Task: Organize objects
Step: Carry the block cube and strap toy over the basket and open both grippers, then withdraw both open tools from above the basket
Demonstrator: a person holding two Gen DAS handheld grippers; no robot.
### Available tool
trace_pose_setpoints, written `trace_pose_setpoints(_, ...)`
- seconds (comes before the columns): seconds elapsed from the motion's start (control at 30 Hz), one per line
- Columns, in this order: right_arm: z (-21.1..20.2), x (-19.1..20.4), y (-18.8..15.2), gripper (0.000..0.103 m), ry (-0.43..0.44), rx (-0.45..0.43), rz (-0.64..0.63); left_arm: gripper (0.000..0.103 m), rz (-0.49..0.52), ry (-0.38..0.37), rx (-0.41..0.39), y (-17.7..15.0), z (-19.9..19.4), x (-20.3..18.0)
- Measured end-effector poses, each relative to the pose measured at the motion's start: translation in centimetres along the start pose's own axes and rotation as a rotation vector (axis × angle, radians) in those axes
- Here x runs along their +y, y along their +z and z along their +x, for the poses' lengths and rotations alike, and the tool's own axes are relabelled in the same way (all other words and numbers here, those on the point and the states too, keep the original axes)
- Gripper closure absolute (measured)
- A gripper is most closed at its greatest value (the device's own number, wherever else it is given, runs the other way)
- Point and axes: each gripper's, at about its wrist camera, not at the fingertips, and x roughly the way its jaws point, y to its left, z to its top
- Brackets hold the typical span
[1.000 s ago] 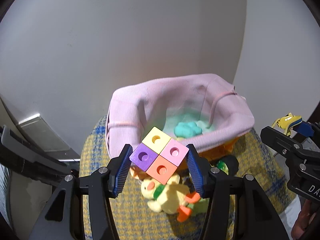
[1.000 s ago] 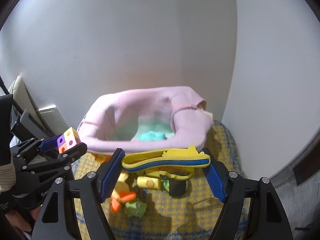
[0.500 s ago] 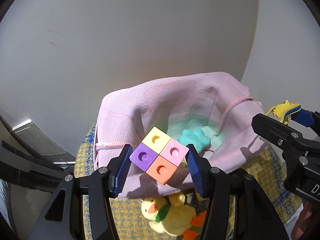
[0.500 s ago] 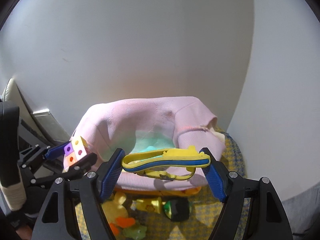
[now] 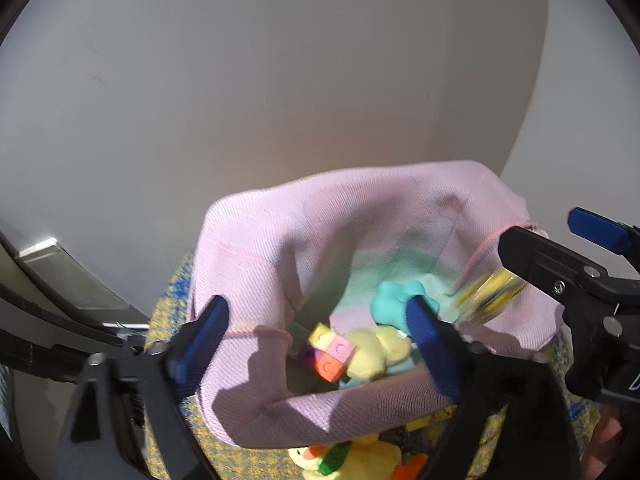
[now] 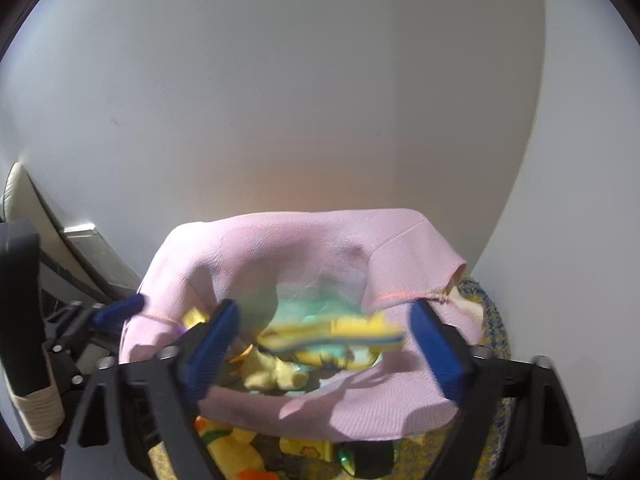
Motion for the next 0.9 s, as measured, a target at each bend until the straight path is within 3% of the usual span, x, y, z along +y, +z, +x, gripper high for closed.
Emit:
trace_pose_setpoints(0.1,-0.3,-0.4,-0.1,0.006,-0.008,-0.007,0.014,0.004,-0.001,0.018,-0.008,0.1,-0.4,0.1)
trace_pose_setpoints(0.9,-7.7,-0.7,-4.3,0.006,-0.039,-0.087,0.017,0.0,-0.008,0.027,-0.067,-3.5,-7.6,-0.2)
